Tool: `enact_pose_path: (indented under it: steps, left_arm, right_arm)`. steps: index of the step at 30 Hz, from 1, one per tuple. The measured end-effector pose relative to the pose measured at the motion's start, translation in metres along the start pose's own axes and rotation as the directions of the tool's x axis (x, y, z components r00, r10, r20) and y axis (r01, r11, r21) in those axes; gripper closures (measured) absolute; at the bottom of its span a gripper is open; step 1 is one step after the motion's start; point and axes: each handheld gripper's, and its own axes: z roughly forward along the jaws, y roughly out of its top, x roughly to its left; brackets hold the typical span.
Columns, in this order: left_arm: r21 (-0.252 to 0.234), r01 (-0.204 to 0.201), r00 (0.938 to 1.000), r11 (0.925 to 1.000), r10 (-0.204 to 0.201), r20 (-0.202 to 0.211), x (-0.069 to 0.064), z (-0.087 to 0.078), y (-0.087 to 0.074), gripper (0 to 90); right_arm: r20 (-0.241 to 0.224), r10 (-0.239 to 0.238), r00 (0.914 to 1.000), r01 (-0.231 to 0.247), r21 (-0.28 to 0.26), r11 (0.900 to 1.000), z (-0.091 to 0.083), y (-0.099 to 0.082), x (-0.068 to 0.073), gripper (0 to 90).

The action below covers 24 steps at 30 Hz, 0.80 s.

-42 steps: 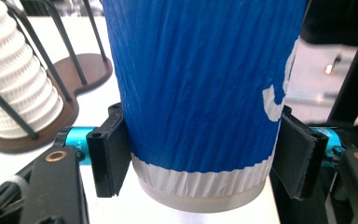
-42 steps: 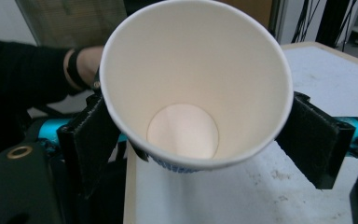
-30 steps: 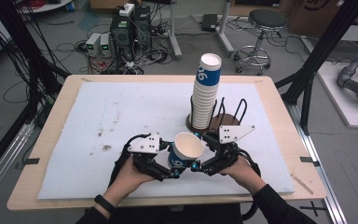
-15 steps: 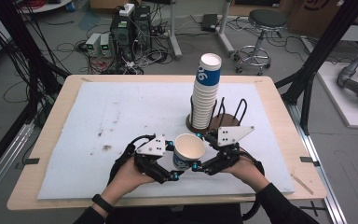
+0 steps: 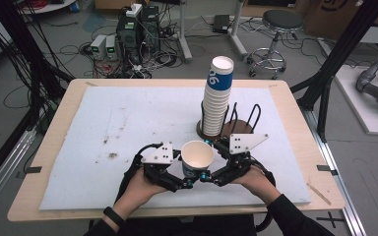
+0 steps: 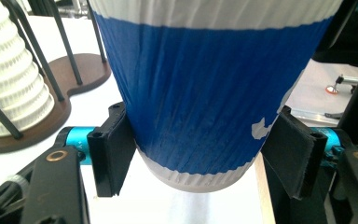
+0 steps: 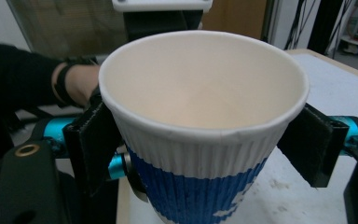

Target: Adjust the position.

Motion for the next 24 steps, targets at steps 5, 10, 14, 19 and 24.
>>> enact_pose_path:
  steps: [5, 10, 14, 19, 24]
  left_arm:
    - [-0.020, 0.000, 1.0000, 0.9998, 0.000, -0.004, -0.0003, 0.0004, -0.0019, 30.0]
    - [-0.018, 0.023, 0.9997, 0.9996, -0.023, 0.009, 0.0001, 0.0011, -0.0022, 29.5]
    - [-0.031, 0.045, 0.9989, 0.9985, -0.045, 0.018, 0.0000, 0.0018, -0.0008, 22.7]
    - [-0.067, 0.057, 0.9984, 0.9961, -0.056, 0.011, -0.0035, 0.0027, 0.0022, 17.8]
    - [-0.103, 0.073, 0.9973, 0.9920, -0.071, 0.019, -0.0039, 0.0017, 0.0028, 17.9]
  right_arm:
    - [-0.015, 0.039, 0.9991, -0.039, -0.039, 0.9985, 0.0011, 0.0001, 0.0003, 18.3]
    - [-0.009, 0.035, 0.9993, -0.035, -0.041, 0.9985, 0.0026, 0.0001, 0.0015, 19.8]
    - [-0.001, 0.034, 0.9994, -0.034, -0.044, 0.9985, 0.0025, -0.0006, 0.0007, 20.3]
    - [-0.001, 0.030, 0.9995, -0.030, -0.053, 0.9981, 0.0032, -0.0024, 0.0010, 20.6]
    - [-0.008, 0.035, 0.9994, -0.035, -0.060, 0.9976, 0.0060, -0.0037, 0.0029, 20.7]
